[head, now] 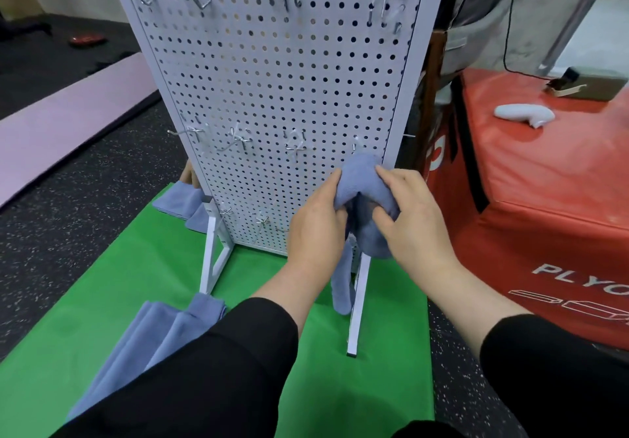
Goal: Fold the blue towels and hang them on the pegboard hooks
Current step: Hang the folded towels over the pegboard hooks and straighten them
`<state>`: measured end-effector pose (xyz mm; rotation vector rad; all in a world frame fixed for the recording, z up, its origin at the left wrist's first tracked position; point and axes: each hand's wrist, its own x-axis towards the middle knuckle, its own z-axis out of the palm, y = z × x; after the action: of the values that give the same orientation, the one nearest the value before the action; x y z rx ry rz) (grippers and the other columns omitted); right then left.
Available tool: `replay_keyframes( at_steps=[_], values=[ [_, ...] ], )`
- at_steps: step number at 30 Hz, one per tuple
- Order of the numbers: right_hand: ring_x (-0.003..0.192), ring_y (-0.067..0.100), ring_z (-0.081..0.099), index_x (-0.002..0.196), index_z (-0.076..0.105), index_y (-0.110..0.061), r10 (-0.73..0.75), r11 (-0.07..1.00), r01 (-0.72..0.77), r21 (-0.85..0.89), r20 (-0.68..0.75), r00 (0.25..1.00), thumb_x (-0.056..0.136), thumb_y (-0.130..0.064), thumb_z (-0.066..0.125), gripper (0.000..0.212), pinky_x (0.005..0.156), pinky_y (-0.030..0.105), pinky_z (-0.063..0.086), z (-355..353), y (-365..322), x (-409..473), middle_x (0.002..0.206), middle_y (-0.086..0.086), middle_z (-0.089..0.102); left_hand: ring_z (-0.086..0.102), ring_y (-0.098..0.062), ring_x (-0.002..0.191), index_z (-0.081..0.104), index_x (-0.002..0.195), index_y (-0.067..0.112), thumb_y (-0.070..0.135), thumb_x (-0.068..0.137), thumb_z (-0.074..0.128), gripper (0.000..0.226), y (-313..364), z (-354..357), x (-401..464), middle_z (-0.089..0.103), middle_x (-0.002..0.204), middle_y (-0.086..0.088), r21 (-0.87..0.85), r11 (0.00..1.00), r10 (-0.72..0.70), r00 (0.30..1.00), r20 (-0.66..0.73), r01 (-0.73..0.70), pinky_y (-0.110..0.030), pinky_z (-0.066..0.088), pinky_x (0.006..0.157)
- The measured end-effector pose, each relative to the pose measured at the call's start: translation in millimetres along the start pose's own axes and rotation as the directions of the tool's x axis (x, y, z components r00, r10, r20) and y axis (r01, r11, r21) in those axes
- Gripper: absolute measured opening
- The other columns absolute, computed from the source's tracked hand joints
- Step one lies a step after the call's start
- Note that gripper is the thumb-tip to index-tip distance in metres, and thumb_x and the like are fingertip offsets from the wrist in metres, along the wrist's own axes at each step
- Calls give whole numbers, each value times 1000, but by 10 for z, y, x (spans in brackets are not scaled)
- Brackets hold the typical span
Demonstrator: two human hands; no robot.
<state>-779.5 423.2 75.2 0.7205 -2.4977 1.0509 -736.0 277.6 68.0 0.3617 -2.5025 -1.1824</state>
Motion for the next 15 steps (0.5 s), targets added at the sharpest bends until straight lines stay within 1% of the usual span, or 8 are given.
replay_keyframes(
  at_steps=[3,4,5,7,10,12,13,15],
  values=[
    [120,4,48,147,48,-11,74,995,-73,71,-8,997,87,-2,67,63,103,5,30,104,-14,-108,134,0,52,62,-18,95,29,152,51,21,94,58,71,-34,53,-99,68,114,7,-75,997,-19,998,60,24,-30,43,75],
    [120,2,48,148,48,-12,97,992,-96,85,-6,995,88,-3,67,63,101,2,28,134,-15,-143,135,-1,52,61,-14,93,28,151,51,21,94,61,73,-48,58,-130,68,110,10,-100,994,-26,997,74,34,-30,45,75],
    [121,3,48,148,47,-13,120,988,-119,94,-4,993,89,-3,66,63,100,1,28,159,-16,-175,135,-2,52,62,-11,93,31,150,52,20,93,63,73,-79,61,-154,69,108,13,-135,990,-38,996,83,49,-30,47,76],
    [120,4,50,147,48,-17,164,980,-163,111,-5,986,90,-3,64,61,99,7,33,185,-27,-223,133,-4,53,64,-10,98,38,145,51,18,92,64,67,-178,72,-177,70,111,14,-189,977,-74,992,106,93,-31,51,82],
    [111,2,51,145,50,-22,205,971,-204,129,4,979,89,-3,61,60,94,17,38,195,-60,-262,125,-7,54,64,-18,102,45,142,45,20,94,60,56,-309,79,-177,71,111,9,-142,979,-129,984,124,146,-34,51,83],
    [105,1,51,145,50,-25,228,966,-229,124,18,973,90,-5,61,59,90,19,41,202,-74,-298,121,-8,54,64,-20,107,42,146,43,21,93,60,60,-365,79,-173,70,118,6,-114,982,-133,982,137,149,-38,53,91],
    [101,0,51,144,50,-26,240,963,-242,120,27,970,90,-7,62,59,87,20,42,208,-75,-322,119,-8,53,64,-21,106,40,147,44,19,92,60,63,-388,80,-181,70,120,5,-106,985,-118,980,162,136,-39,53,91],
    [92,-1,52,141,51,-28,272,954,-276,115,50,961,90,-10,64,56,82,21,44,222,-75,-392,114,-9,53,65,-23,87,39,143,47,14,91,59,65,-438,81,-220,69,112,2,-116,988,-71,971,229,99,-38,54,77]
  ],
)
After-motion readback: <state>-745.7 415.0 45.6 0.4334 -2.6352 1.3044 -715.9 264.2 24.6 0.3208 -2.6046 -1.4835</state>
